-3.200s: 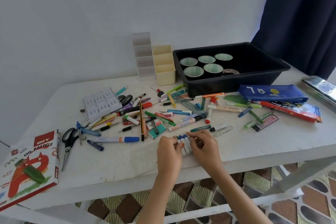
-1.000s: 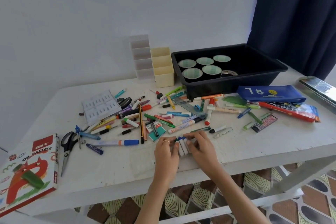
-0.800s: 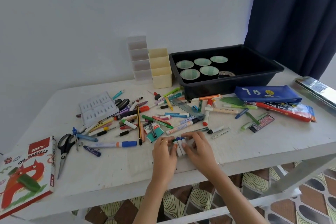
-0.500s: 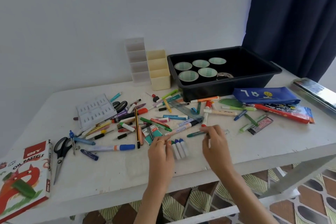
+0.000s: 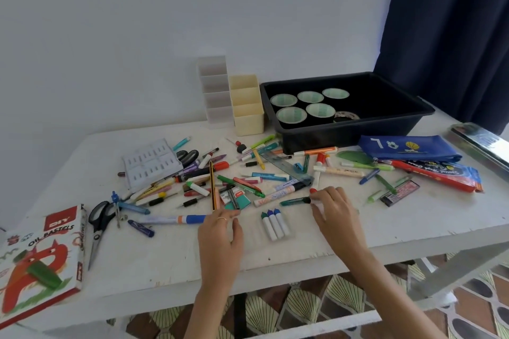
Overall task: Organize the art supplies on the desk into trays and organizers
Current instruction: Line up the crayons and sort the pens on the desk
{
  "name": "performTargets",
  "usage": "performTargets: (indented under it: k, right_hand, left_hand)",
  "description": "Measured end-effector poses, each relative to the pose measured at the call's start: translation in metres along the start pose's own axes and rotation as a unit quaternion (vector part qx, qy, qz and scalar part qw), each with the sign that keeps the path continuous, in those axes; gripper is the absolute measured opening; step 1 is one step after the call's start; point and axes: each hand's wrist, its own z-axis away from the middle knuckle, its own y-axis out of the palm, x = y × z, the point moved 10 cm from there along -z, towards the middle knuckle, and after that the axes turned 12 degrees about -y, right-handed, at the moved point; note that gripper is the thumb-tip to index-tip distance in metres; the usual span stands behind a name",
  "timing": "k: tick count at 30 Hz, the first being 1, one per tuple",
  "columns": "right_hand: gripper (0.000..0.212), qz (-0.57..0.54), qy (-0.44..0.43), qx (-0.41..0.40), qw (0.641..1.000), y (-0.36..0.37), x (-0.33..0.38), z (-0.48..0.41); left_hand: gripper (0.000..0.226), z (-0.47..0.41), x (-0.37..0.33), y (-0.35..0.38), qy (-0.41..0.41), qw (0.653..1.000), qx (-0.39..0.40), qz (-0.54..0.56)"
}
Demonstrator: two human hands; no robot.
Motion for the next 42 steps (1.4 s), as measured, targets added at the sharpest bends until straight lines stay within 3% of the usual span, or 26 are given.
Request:
performTargets:
  k: [3,6,8,12,21,29,35,38,42]
  right_hand:
    - [0.023,-0.183,0.061,-0.102,0.976,-0.017,0.016,-0.003]
    - [0.035,-0.368,0.124,-0.026,0.921,0.011,0.040,-0.009]
    - [0.036,-0.416,0.138,0.036,0.898,0.032,0.055,-0.008]
    - [0.034,-0.372,0.112,0.091,0.917,0.050,0.062,-0.008]
    - [0.043,-0.264,0.013,0.167,0.950,0.066,0.070,-0.013]
    - [0.032,-0.138,-0.093,0.142,0.976,0.063,0.090,-0.008]
    - [0.024,-0.095,-0.076,0.113,0.986,0.061,0.089,-0.007]
    - [0.017,-0.077,-0.064,0.097,0.990,0.057,0.092,-0.007]
    - [0.024,-0.088,-0.034,0.096,0.991,0.054,0.091,-0.016]
  left_hand:
    - [0.021,0.009,-0.005,0.010,0.057,0.996,0.023,-0.067]
    - [0.023,0.016,0.000,0.022,0.096,0.987,0.033,-0.125]
    - [0.022,0.018,0.003,0.024,0.108,0.984,0.026,-0.138]
    - [0.037,0.021,-0.002,0.026,0.122,0.979,0.030,-0.161]
    - [0.041,0.018,-0.002,0.035,0.128,0.969,0.051,-0.206]
    - [0.041,0.016,-0.002,0.035,0.111,0.970,0.058,-0.207]
    - [0.040,0.013,0.003,0.037,0.104,0.974,0.079,-0.186]
    - [0.033,0.010,0.002,0.033,0.094,0.982,0.092,-0.138]
    - [0.025,-0.004,0.008,0.017,-0.008,0.993,0.118,0.025]
